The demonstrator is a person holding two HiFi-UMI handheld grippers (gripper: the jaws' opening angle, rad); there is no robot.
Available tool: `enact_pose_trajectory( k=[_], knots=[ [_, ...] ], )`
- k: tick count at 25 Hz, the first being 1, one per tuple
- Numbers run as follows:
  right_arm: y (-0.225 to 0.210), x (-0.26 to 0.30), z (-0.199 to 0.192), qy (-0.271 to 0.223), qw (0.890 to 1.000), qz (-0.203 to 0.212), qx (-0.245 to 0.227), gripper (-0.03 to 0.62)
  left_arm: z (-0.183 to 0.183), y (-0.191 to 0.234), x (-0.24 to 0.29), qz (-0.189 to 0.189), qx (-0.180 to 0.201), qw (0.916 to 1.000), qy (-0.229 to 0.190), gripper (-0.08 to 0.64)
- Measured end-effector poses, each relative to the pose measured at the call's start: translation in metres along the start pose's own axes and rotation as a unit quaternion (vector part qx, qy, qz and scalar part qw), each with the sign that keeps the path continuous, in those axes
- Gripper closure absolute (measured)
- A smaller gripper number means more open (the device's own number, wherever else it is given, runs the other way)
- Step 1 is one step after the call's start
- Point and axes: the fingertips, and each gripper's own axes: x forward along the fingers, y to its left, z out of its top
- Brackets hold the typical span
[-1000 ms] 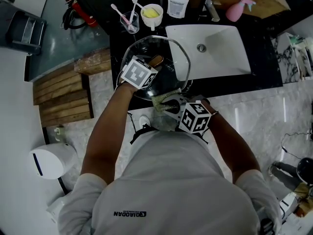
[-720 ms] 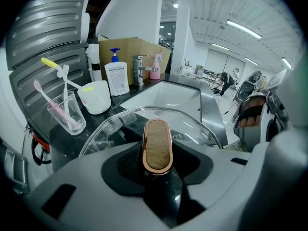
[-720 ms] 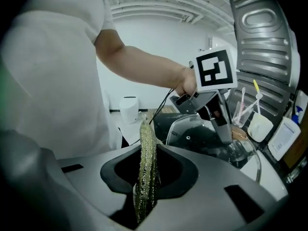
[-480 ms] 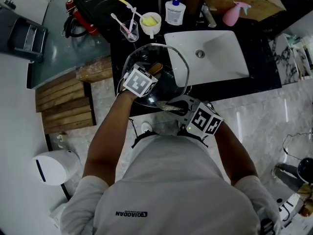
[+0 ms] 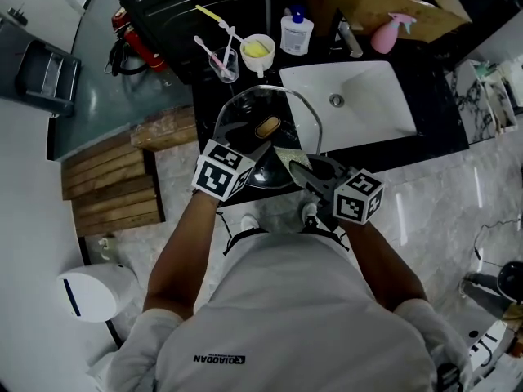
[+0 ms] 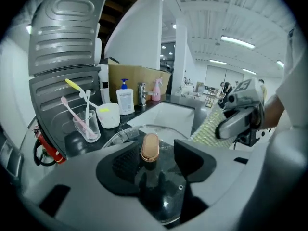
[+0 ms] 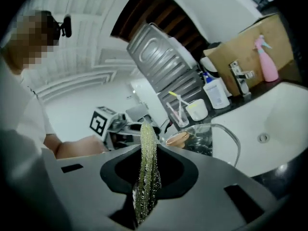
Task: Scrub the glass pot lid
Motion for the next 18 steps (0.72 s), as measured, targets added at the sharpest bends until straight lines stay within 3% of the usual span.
enact_pose_trajectory(
  k=[2,5,10,12,18],
  knots=[
    [-0.002,0.000,0.000,-0.016,0.999,-0.029,0.017,0.505,0.000,-0.007,-0.017,-0.012,-0.020,0.9995,-0.022,0.325],
    [0.005,0.004,-0.004,-0.015,0.998,-0.058,0.004,0.505,-0.004,-0.011,-0.038,-0.020,-0.026,0.9986,-0.040,0.353],
    [0.024,0.008,-0.017,-0.016,0.996,-0.092,-0.009,0.505,-0.015,-0.013,-0.068,-0.021,-0.049,0.9963,-0.068,0.528],
    [0.030,0.010,-0.022,-0.024,0.994,-0.106,-0.008,0.505,-0.024,-0.017,-0.075,-0.037,-0.055,0.9957,-0.065,0.545],
    [0.047,0.006,-0.027,-0.045,0.990,-0.131,-0.018,0.505,-0.056,-0.052,-0.090,-0.084,-0.016,0.9957,-0.036,0.545]
  ],
)
